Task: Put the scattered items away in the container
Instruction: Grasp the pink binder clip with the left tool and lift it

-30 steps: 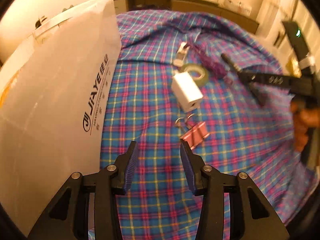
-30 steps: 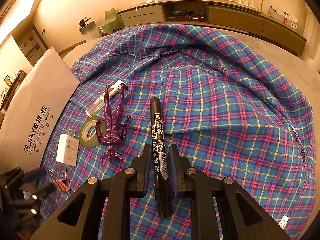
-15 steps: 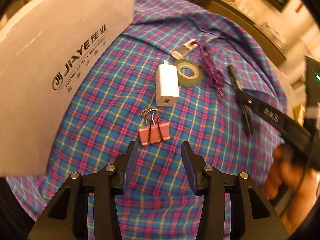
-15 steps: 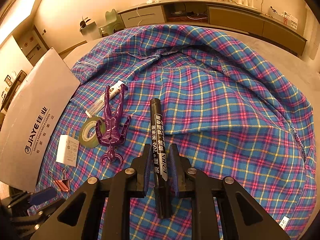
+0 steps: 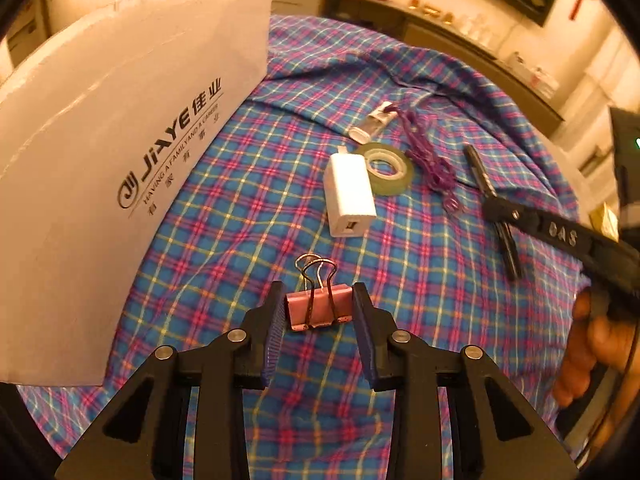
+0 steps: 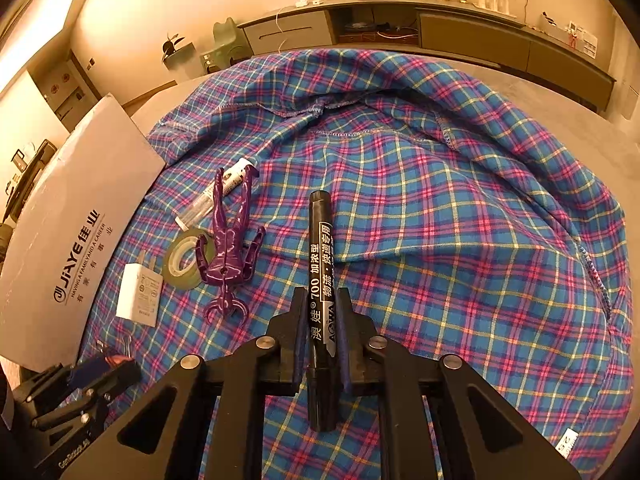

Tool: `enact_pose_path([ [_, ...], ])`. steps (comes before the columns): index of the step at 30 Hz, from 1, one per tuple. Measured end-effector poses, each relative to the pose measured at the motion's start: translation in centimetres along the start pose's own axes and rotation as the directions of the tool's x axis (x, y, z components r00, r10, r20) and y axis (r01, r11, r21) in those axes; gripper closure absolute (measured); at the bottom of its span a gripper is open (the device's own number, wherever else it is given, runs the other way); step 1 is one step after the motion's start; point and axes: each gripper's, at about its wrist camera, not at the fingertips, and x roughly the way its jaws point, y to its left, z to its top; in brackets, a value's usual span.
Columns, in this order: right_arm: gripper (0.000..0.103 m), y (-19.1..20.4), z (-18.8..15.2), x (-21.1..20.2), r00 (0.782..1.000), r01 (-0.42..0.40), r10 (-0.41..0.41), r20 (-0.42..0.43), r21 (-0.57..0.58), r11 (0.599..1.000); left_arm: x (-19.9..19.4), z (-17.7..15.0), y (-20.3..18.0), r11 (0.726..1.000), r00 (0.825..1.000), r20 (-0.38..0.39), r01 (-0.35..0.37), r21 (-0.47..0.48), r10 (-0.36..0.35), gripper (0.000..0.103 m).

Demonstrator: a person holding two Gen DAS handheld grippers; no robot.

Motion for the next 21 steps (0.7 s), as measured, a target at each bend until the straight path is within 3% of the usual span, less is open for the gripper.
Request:
enact_pose_path([
  [6, 0.088, 0.6, 0.0, -1.6, 0.999, -0.034, 0.033, 0.036, 0.014, 0.999, -3.0, -0.1, -0.7, 0.993, 0.994, 0.085, 0.056, 0.109, -0.065, 0.069],
  [11, 0.088, 0.7, -0.8, -3.3, 0.992, -0.112, 0.107, 0.07, 0.068, 0.991, -5.2, -0.5, -0.9, 0.983, 0.987, 0.128, 0.079, 0.167, -0.101, 0.069],
  [16, 0.088, 0.9, -2.2, -4.6, 0.978, -0.195, 0.184, 0.093, 0.132, 0.972, -5.8, -1.2, -0.4, 0.98, 0.987, 0.118, 0.087, 0.18, -0.11, 0.069],
  [21, 0.088, 1.8, -3.3, -5.1, 0.974, -0.215, 0.202, 0.1, 0.14, 0.967, -7.2, -2.0, 0.4, 0.977, 0.985, 0.122, 0.095, 0.191, -0.12, 0.069],
])
